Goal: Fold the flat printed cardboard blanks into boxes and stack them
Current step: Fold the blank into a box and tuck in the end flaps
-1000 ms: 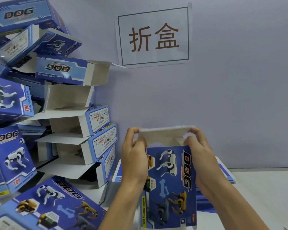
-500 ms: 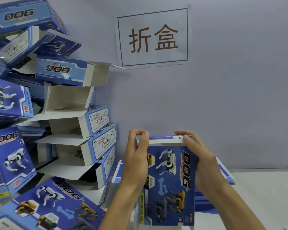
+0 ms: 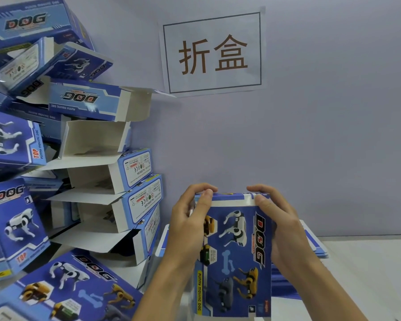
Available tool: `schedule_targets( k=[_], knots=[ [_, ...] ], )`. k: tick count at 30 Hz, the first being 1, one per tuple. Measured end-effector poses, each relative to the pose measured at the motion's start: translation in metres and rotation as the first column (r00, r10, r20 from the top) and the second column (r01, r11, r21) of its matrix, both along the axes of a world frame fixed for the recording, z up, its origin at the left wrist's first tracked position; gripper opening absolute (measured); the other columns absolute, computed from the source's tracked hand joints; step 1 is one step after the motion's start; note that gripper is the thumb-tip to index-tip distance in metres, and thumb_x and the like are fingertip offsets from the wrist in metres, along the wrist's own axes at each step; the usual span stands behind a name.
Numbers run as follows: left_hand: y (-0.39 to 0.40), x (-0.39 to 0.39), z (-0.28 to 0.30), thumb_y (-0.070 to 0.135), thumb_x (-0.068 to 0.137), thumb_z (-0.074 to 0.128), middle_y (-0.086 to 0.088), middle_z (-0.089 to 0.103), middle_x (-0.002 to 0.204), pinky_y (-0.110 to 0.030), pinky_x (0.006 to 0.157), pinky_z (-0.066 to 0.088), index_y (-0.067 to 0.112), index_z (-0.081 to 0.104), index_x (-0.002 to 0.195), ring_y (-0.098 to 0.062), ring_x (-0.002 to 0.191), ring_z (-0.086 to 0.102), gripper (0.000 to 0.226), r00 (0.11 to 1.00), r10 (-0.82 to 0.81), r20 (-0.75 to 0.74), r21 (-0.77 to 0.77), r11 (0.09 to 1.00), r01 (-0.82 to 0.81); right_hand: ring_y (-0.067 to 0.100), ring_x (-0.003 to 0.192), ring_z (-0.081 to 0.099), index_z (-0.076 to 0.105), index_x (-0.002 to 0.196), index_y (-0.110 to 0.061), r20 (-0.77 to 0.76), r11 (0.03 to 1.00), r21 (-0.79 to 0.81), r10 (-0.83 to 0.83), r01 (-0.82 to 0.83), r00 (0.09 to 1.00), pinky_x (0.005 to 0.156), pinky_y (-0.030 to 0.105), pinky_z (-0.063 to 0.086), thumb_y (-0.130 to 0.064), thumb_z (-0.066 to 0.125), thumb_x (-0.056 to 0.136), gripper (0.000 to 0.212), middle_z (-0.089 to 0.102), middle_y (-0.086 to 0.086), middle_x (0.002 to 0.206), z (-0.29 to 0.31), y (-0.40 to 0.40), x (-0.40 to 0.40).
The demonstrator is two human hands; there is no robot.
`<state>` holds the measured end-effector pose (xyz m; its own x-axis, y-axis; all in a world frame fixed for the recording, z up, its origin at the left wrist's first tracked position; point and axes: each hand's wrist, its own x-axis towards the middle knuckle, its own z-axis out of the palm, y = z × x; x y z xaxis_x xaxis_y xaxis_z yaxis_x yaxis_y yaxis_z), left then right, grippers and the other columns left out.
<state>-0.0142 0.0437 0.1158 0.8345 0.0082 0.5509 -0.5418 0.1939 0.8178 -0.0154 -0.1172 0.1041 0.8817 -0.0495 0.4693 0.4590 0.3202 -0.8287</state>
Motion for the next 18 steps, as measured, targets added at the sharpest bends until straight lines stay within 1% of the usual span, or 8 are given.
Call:
schedule_targets(
  k=[3, 5, 6, 8, 10, 13, 15, 18],
  knots=[
    [0.0043, 0.003, -0.0012, 0.041, 0.076, 0.064, 0.015, 0.067, 0.12, -0.043, 0.076, 0.062, 0.027, 0.074, 0.08, -0.022, 0.107, 0.07, 0.018, 0.999, -0.033, -0.03, -0.062, 0.998, 0.031, 0.027, 0.075, 0.073, 0.067, 0.087, -0.026, -0.012, 0.998, 0.042, 0.054, -0.054, 0.998, 0.055, 0.034, 0.058, -0.033, 0.066, 0.075, 0.014, 0.072, 0.015, 0.094, -0.0007, -0.0011, 0.0002],
    [0.0077, 0.0037, -0.0023, 0.042, 0.075, 0.068, 0.015, 0.057, 0.136, -0.051, 0.092, 0.056, 0.027, 0.077, 0.08, -0.019, 0.127, 0.058, 0.018, 0.999, -0.038, -0.033, -0.069, 0.997, 0.036, 0.028, 0.077, 0.072, 0.068, 0.086, -0.024, -0.012, 0.994, 0.06, 0.089, -0.088, 0.996, 0.057, 0.035, 0.058, -0.031, 0.065, 0.074, 0.014, 0.071, 0.016, 0.096, -0.0005, -0.0016, -0.0004],
    [0.0093, 0.0033, -0.0028, 0.044, 0.076, 0.072, 0.015, 0.055, 0.138, -0.053, 0.094, 0.055, 0.028, 0.077, 0.081, -0.019, 0.13, 0.055, 0.017, 0.998, -0.052, -0.023, -0.063, 0.997, 0.051, 0.028, 0.078, 0.072, 0.068, 0.086, -0.024, -0.012, 0.993, 0.067, 0.097, -0.096, 0.995, 0.057, 0.035, 0.059, -0.031, 0.065, 0.073, 0.015, 0.071, 0.016, 0.097, -0.0001, -0.002, -0.001],
    [0.011, 0.0007, -0.0023, 0.051, 0.073, 0.083, 0.018, 0.05, 0.142, -0.052, 0.089, 0.058, 0.032, 0.075, 0.087, -0.02, 0.129, 0.056, 0.025, 0.998, -0.067, 0.005, 0.008, 0.998, 0.067, 0.028, 0.081, 0.073, 0.069, 0.088, -0.022, -0.007, 0.991, 0.086, 0.105, -0.104, 0.994, 0.057, 0.035, 0.059, -0.03, 0.066, 0.073, 0.017, 0.071, 0.016, 0.1, 0.0001, -0.0037, -0.0016],
    [0.0102, -0.0008, -0.0019, 0.051, 0.058, 0.092, 0.021, 0.047, 0.144, -0.048, 0.082, 0.061, 0.037, 0.073, 0.091, -0.019, 0.122, 0.061, 0.04, 0.999, -0.028, 0.024, 0.1, 0.995, 0.025, 0.029, 0.088, 0.073, 0.069, 0.096, -0.021, 0.001, 0.989, 0.104, 0.108, -0.108, 0.994, 0.062, 0.039, 0.061, -0.029, 0.07, 0.076, 0.022, 0.07, 0.014, 0.109, -0.0016, -0.0065, -0.0022],
    [0.0055, 0.0002, -0.0005, 0.052, 0.056, 0.08, 0.025, 0.05, 0.137, -0.044, 0.075, 0.063, 0.037, 0.073, 0.091, -0.002, 0.108, 0.066, 0.039, 0.998, 0.044, 0.045, 0.099, 0.994, -0.049, 0.032, 0.097, 0.072, 0.067, 0.115, -0.024, 0.033, 0.987, 0.094, 0.126, -0.128, 0.992, 0.068, 0.042, 0.062, -0.026, 0.073, 0.08, 0.035, 0.07, 0.01, 0.115, -0.0036, -0.0087, -0.0042],
    [0.0039, 0.0021, -0.0003, 0.055, 0.057, 0.077, 0.026, 0.051, 0.135, -0.042, 0.075, 0.063, 0.036, 0.073, 0.09, 0.002, 0.108, 0.064, 0.038, 0.995, 0.081, 0.06, 0.082, 0.993, -0.086, 0.032, 0.096, 0.073, 0.071, 0.107, -0.026, 0.059, 0.988, 0.087, 0.127, -0.131, 0.99, 0.063, 0.039, 0.061, -0.023, 0.078, 0.076, 0.032, 0.069, 0.005, 0.12, -0.0032, -0.0075, -0.0046],
    [0.0056, 0.0055, -0.0024, 0.056, 0.057, 0.076, 0.025, 0.049, 0.138, -0.047, 0.082, 0.061, 0.036, 0.074, 0.088, -0.01, 0.124, 0.058, 0.037, 0.994, 0.097, 0.059, 0.089, 0.991, -0.102, 0.028, 0.098, 0.073, 0.074, 0.084, -0.026, 0.07, 0.992, 0.097, 0.078, -0.085, 0.995, 0.058, 0.034, 0.06, -0.021, 0.072, 0.07, 0.015, 0.066, -0.007, 0.128, -0.0016, -0.0033, -0.0038]
  ],
)
